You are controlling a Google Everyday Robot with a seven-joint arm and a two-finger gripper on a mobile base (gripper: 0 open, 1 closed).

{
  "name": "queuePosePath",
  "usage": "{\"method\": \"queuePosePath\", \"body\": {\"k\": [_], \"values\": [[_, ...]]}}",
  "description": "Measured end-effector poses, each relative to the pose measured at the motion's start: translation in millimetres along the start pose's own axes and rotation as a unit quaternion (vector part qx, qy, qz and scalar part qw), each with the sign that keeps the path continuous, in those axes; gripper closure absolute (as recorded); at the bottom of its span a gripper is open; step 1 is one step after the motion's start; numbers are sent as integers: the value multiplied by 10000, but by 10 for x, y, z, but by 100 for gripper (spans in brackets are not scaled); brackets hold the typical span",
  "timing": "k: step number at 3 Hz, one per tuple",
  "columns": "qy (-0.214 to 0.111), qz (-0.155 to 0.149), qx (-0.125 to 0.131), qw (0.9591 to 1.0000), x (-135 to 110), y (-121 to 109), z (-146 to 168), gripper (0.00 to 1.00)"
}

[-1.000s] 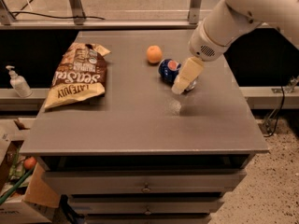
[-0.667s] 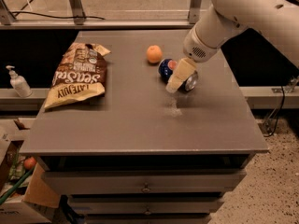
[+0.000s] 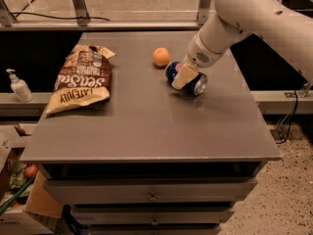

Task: Move pepsi can near brown chip bag

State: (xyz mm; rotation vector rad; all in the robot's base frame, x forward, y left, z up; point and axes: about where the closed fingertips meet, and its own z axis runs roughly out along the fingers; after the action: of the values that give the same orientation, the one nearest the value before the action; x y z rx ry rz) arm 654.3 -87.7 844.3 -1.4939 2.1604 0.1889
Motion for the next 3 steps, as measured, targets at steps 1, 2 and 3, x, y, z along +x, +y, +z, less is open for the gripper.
{"method": "queuePosePath", "body": {"k": [1, 2, 3], "values": [[-135, -99, -174, 9997, -129, 111, -19, 64], [-343, -225, -444, 9982, -362, 272, -65, 87], [-625, -433, -692, 9947, -722, 445, -120, 100]]}}
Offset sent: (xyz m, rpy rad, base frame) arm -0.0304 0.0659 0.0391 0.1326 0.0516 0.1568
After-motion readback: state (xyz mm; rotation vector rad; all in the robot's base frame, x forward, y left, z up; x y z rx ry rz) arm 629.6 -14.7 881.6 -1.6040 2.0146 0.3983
